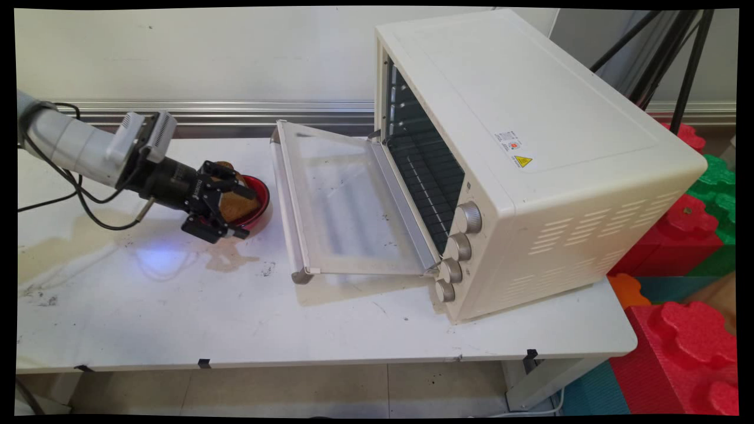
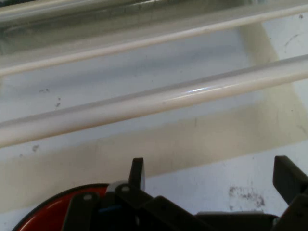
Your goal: Close the oven
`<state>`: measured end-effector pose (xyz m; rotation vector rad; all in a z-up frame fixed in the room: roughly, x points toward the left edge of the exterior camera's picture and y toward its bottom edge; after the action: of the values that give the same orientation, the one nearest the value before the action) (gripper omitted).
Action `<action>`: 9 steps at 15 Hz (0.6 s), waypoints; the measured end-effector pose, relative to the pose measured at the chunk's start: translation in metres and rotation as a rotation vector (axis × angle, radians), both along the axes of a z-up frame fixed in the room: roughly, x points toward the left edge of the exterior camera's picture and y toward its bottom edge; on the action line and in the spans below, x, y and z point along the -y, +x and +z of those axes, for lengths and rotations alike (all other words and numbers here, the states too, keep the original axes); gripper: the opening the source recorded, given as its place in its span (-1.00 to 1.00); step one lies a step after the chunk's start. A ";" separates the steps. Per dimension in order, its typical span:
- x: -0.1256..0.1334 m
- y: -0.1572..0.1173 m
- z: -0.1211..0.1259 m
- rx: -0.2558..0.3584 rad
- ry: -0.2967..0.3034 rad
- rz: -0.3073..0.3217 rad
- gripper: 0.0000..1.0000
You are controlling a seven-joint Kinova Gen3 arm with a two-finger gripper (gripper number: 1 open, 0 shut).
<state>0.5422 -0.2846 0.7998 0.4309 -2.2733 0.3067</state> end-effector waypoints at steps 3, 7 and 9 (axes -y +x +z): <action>0.003 -0.006 -0.007 -0.005 0.006 0.006 1.00; 0.005 -0.011 -0.011 -0.010 0.009 0.010 1.00; 0.005 -0.013 -0.013 -0.010 0.011 0.011 1.00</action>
<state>0.5291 -0.2901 0.7865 0.4504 -2.2642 0.2972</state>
